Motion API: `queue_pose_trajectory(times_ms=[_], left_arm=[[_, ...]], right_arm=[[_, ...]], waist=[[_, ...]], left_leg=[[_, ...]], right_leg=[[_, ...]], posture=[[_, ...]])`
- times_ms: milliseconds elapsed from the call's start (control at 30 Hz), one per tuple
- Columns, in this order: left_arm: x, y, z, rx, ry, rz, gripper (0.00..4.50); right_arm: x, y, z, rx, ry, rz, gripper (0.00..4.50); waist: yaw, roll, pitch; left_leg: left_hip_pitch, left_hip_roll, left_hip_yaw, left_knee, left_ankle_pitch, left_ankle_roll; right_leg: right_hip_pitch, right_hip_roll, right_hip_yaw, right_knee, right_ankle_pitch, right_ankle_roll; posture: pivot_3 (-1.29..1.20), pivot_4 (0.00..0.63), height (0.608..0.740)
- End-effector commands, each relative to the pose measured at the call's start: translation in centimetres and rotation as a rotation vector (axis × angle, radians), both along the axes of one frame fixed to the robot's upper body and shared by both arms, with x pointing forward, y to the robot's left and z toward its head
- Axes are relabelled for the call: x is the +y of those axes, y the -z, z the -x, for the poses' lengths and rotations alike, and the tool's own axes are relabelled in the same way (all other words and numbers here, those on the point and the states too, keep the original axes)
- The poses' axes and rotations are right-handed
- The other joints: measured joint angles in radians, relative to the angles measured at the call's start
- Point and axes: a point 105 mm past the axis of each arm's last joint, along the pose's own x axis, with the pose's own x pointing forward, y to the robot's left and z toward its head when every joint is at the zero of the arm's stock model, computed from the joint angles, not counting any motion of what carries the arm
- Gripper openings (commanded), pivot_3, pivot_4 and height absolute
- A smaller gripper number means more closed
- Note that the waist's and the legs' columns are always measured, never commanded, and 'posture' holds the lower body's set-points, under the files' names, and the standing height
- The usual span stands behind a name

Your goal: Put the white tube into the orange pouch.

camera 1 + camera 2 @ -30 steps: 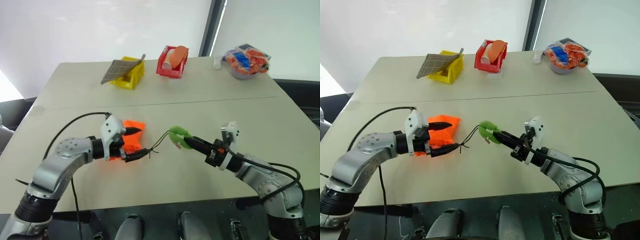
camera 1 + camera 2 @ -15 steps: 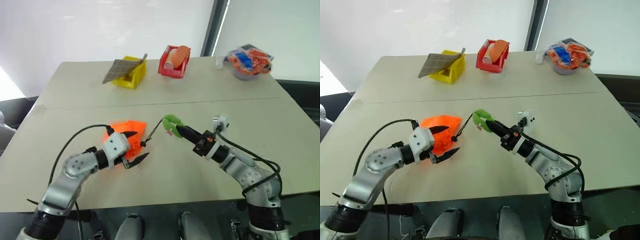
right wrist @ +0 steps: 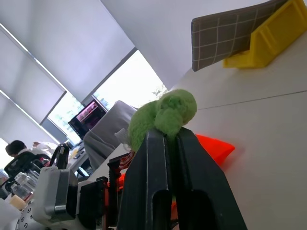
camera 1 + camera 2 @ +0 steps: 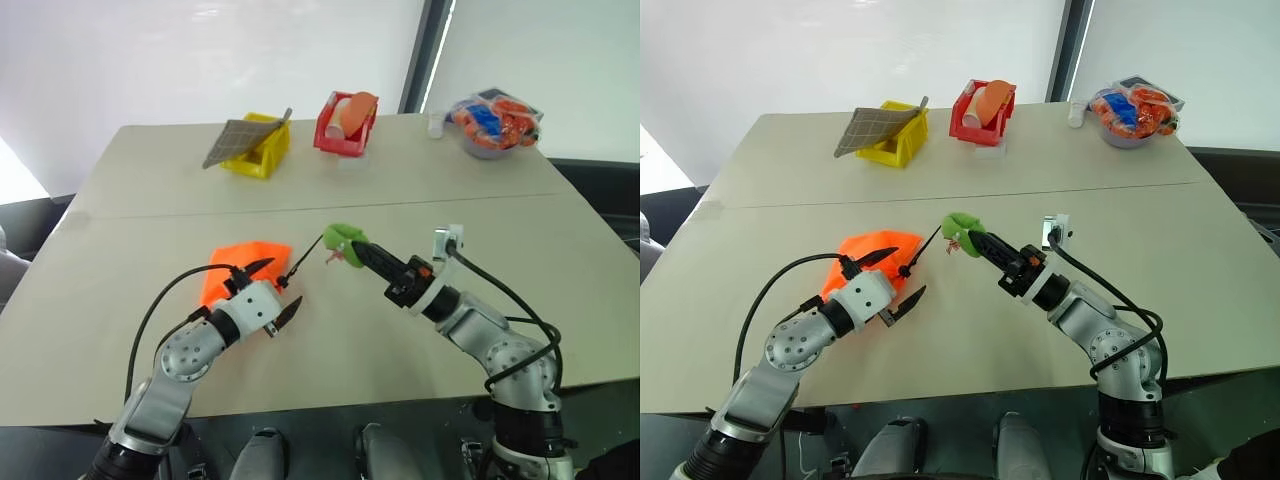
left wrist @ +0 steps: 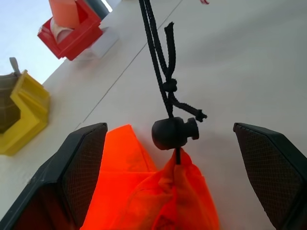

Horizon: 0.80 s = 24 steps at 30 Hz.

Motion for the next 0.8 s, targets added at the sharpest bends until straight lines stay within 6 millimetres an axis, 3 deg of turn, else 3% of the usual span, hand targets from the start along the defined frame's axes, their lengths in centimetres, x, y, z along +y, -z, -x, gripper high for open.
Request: queue_pose_trajectory(times_ms=[33, 233, 267, 333, 567, 800], left_arm=[[-0.11, -0.96, 0.0, -0.028, -0.017, 0.04, 4.5], [-0.52, -1.45, -0.14, 0.008, -0.013, 0.129, 4.5], [-0.53, -1.44, -0.16, 0.012, -0.012, 0.128, 4.25], [-0.53, -1.23, -0.12, 0.031, -0.009, 0.122, 3.62], [-0.41, -1.09, -0.14, 0.043, -0.012, 0.11, 0.23], [-0.09, -1.1, -0.22, 0.04, -0.026, 0.108, 0.24]], right_arm=[[0.2, -1.23, 0.38, -0.042, -0.024, -0.018, 0.02], [0.53, -1.11, 0.56, -0.042, -0.033, -0.013, 0.02], [0.61, -1.09, 0.63, -0.043, -0.036, -0.012, 0.0], [0.71, -1.06, 0.71, -0.043, -0.038, -0.012, 0.0], [0.98, -1.0, 0.88, -0.044, -0.046, -0.011, 0.0], [1.08, -0.8, 0.91, -0.039, -0.048, -0.007, 0.0]], waist=[[0.0, 0.0, 0.0], [-0.001, 0.0, 0.0], [0.0, 0.0, 0.0], [0.0, 0.0, 0.0], [0.0, 0.0, 0.0], [0.0, 0.0, 0.0]], left_leg=[[0.0, 0.0, 0.0, 0.0, 0.0, 0.0], [0.0, 0.0, 0.0, 0.0, 0.0, 0.0], [0.0, 0.0, 0.0, 0.0, 0.0, 0.0], [0.0, 0.0, 0.0, 0.0, 0.0, 0.0], [0.0, 0.0, 0.0, 0.0, 0.0, 0.0], [0.0, 0.0, 0.0, 0.0, 0.0, 0.0]], right_leg=[[0.0, 0.0, 0.0, 0.0, 0.0, 0.0], [0.0, 0.0, 0.0, 0.0, 0.0, 0.0], [0.0, 0.0, 0.0, 0.0, 0.0, 0.0], [0.0, 0.0, 0.0, 0.0, 0.0, 0.0], [0.0, 0.0, 0.0, 0.0, 0.0, 0.0], [0.0, 0.0, 0.0, 0.0, 0.0, 0.0]], posture=[[0.0, 0.15, 0.74], [0.0, 0.15, 0.74], [0.0, 0.15, 0.74], [0.0, 0.15, 0.74], [0.0, 0.15, 0.74], [0.0, 0.15, 0.74]])
